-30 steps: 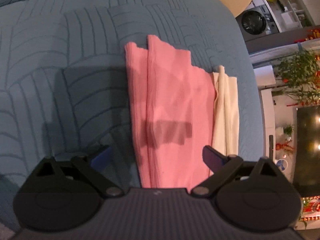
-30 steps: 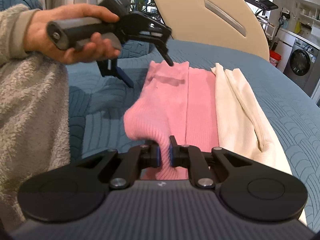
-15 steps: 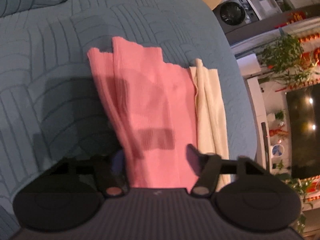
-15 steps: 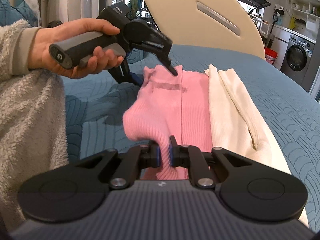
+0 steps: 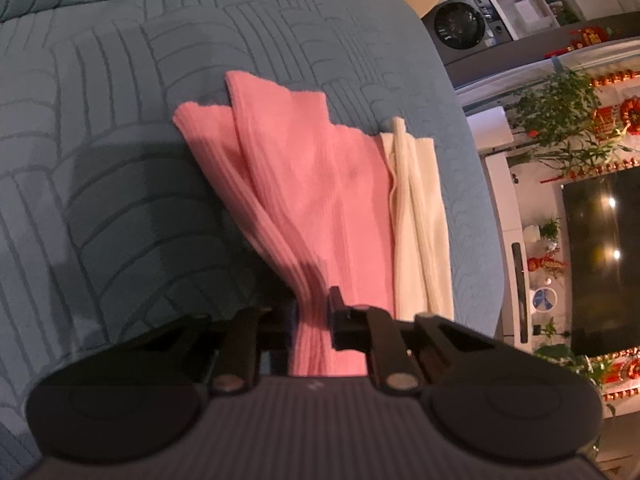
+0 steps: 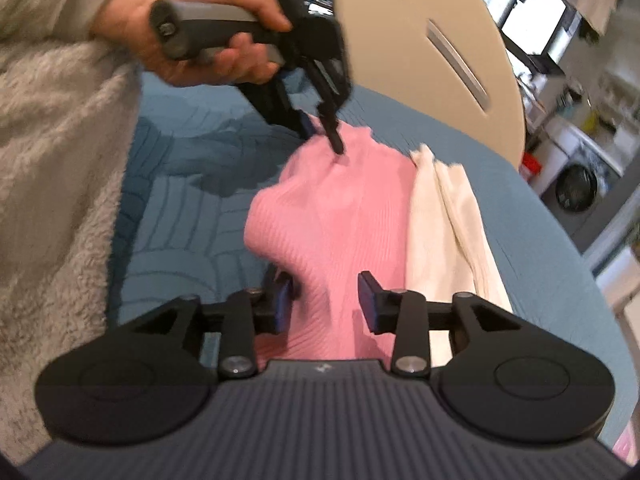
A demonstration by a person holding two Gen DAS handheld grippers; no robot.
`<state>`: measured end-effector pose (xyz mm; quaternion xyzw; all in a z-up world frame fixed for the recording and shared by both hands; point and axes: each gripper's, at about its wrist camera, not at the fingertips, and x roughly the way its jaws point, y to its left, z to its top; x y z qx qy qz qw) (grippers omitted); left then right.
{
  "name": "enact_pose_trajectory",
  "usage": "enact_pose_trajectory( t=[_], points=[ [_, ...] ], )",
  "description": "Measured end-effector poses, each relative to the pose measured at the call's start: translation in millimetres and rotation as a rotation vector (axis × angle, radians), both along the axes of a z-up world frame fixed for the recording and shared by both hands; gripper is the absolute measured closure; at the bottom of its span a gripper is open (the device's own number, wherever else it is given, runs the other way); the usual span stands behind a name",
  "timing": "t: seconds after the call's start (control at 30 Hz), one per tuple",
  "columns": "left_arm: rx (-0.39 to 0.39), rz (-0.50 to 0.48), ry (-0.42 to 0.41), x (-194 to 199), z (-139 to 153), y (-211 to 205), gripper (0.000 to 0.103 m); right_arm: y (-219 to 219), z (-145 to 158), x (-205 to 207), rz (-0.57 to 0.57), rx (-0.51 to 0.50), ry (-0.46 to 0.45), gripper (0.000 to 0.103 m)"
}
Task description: Fold clothes
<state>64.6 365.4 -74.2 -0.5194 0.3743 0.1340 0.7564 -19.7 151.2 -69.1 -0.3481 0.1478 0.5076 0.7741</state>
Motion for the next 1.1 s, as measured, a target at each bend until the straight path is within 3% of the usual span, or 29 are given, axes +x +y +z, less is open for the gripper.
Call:
enact_pose_trajectory(
  t=[0.2, 0.23, 0.3, 0.33, 0.43, 0.57, 0.83, 1.1],
  points=[
    [0.014, -0.005, 0.008, -0.7, 2.7, -1.1, 0.089, 7.8, -13.0, -12.7, 0.109, -0.07, -0.064, 0.062],
    [0.02, -0.006, 0.01, -0.3, 4.2, -1.7, 0.089, 7.1, -8.5, -8.0, 0.1, -0.043, -0.034, 0.063],
    [0.032, -0.009, 0.01, -1.2, 8.7, -3.0, 0.089, 5.6, 0.5, 1.5, 0.084, 0.011, 0.026, 0.084],
    [0.043, -0.012, 0.011, -0.8, 11.2, -3.9, 0.089, 3.6, 6.5, 7.4, 0.072, 0.047, 0.061, 0.087],
    [0.054, -0.008, 0.017, 1.7, 15.4, -4.5, 0.09, -12.5, 27.7, 30.0, 0.018, 0.178, 0.159, 0.089],
    [0.063, 0.001, 0.005, 4.4, 21.4, -7.2, 0.091, -33.4, 43.9, 49.6, -0.067, 0.304, 0.2, 0.092],
    [0.104, 0.023, -0.016, 16.2, 46.4, -18.7, 0.092, -45.4, 53.0, 57.0, -0.094, 0.363, 0.217, 0.093],
    [0.137, 0.014, -0.07, 53.4, 77.9, -36.9, 0.092, -80.7, 62.2, 99.7, -0.233, 0.534, 0.32, 0.093]
  ],
)
